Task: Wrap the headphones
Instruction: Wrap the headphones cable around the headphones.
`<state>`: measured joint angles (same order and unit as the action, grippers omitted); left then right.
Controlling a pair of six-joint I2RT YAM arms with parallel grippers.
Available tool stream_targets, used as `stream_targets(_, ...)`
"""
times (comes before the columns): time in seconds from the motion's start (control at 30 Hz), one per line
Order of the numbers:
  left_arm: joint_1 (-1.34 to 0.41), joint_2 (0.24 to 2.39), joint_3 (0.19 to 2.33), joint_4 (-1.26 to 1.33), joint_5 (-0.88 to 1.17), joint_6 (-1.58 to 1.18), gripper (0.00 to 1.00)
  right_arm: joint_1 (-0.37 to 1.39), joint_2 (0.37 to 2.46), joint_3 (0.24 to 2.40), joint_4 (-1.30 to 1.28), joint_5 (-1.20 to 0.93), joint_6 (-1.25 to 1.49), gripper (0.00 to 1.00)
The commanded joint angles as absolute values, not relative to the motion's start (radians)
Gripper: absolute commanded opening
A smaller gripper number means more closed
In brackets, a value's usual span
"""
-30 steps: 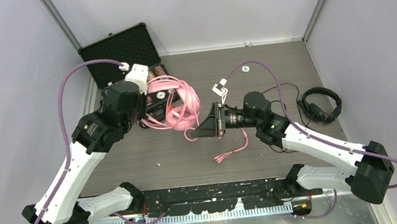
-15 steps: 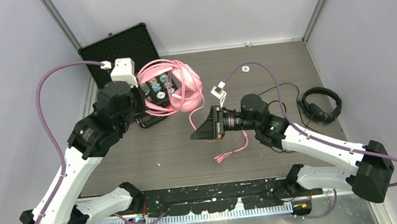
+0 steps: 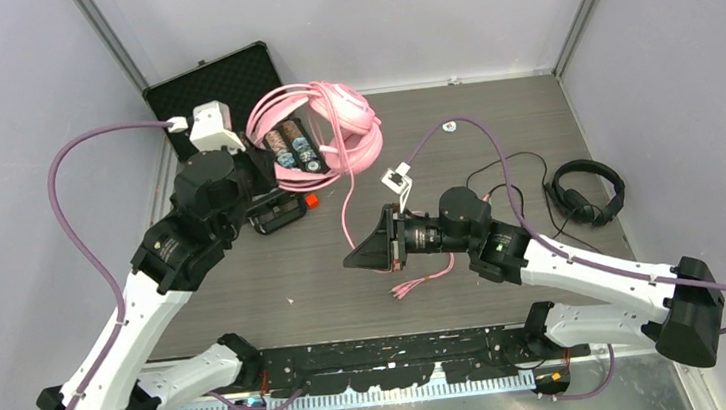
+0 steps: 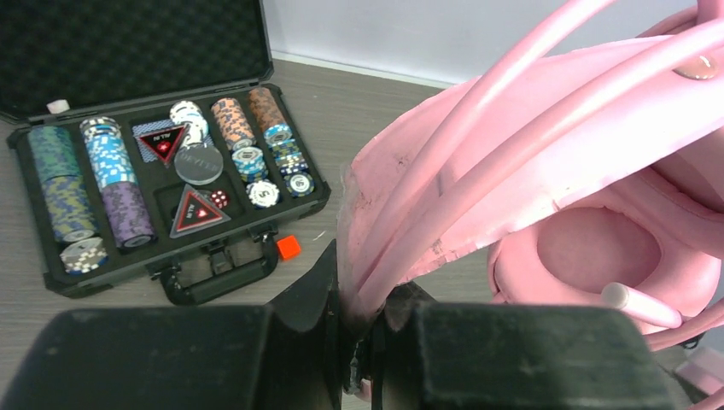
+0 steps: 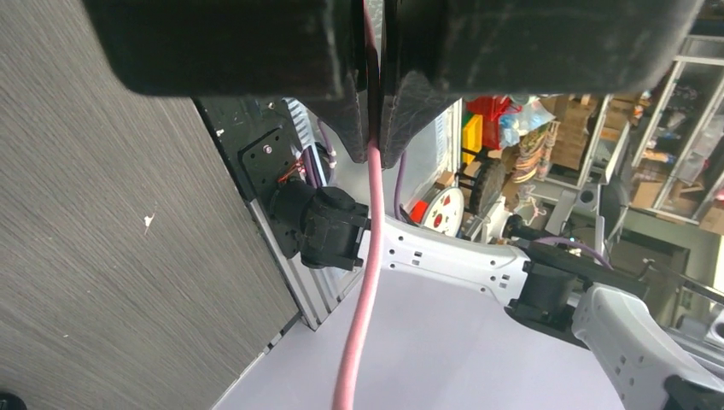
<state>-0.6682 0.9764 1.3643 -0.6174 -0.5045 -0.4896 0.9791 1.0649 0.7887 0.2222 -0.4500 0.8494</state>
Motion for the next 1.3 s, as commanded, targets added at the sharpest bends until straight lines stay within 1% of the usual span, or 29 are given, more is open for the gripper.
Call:
stream_targets(0.0,-0.652,0.938,1.371,-0.378,-0.51,-0.622,0.0,1.0,1.025,0.764,0.289,-0.373,0.766,0.0)
stream_targets(0.17,-0.637,0.927,1.363,-0.333,-0.462,-0.702,0.0,1.001,1.011,0.695,0.303,-0.293,0.689,0.01)
stream_targets(0.3,-0.628,0.919,1.359,-0.308,-0.381,-0.773,0.0,1.001,1.021,0.647,0.355,-0.21,0.607,0.01)
stream_targets(0.4,-0.628,0.909,1.353,-0.292,-0.319,-0.834,0.0,1.001,1.043,0.601,0.452,-0.187,0.532,0.07)
stream_targets(0.53,-0.626,0.899,1.363,-0.3,-0.262,-0.874,0.0,1.001,1.077,0.568,0.533,-0.218,0.461,0.14)
stream_targets(0.7,-0.627,0.893,1.393,-0.33,-0.239,-0.886,0.0,1.0,1.091,0.504,0.673,-0.213,0.392,0.21)
stream_targets(0.8,-0.627,0.897,1.41,-0.352,-0.23,-0.886,0.0,1.0,1.108,0.488,0.69,-0.208,0.328,0.25)
stream_targets(1.0,-0.627,0.9,1.431,-0.376,-0.213,-0.885,0.0,0.993,1.175,0.461,0.752,-0.194,0.229,0.26)
stream_targets(1.13,-0.627,0.904,1.456,-0.402,-0.221,-0.86,0.0,0.973,1.23,0.418,0.841,-0.202,0.226,0.26)
stream_targets(1.27,-0.627,0.915,1.503,-0.435,-0.223,-0.841,0.0,0.938,1.272,0.377,0.93,-0.256,0.274,0.25)
